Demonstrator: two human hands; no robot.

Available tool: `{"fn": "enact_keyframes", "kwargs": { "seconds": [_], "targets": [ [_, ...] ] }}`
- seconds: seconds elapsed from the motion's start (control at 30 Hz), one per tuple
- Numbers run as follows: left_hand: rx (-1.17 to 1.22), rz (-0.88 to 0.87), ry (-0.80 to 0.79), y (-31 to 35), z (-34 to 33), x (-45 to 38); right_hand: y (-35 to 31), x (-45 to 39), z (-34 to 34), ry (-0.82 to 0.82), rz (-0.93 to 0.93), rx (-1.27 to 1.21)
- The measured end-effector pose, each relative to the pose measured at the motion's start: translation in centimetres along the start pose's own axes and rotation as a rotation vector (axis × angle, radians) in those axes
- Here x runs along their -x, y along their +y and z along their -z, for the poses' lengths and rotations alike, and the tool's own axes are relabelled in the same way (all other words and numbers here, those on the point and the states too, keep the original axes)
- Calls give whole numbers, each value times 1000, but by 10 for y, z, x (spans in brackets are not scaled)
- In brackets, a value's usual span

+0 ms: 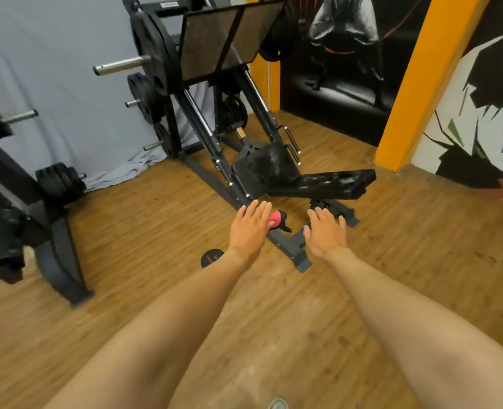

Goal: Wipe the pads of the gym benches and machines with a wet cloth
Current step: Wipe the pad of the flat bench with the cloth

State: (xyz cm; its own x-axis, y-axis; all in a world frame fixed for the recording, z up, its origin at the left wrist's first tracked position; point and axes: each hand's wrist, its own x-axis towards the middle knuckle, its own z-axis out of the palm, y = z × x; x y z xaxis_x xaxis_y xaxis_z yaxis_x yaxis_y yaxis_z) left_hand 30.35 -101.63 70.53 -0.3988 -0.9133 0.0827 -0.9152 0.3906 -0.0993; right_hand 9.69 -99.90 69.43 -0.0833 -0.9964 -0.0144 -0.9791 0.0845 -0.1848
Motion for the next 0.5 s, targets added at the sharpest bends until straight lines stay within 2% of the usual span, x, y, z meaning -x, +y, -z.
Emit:
{"fn": "enact_keyframes", "kwargs": {
  "seconds": [0.23, 0.5],
  "targets": [
    [50, -21, -41, -21, -21, -139, 21, -139, 7, -1, -43, 8],
    [123, -157, -50, -14, -65, -326, 82, -276, -22, -71, -173, 32]
  ]
}}
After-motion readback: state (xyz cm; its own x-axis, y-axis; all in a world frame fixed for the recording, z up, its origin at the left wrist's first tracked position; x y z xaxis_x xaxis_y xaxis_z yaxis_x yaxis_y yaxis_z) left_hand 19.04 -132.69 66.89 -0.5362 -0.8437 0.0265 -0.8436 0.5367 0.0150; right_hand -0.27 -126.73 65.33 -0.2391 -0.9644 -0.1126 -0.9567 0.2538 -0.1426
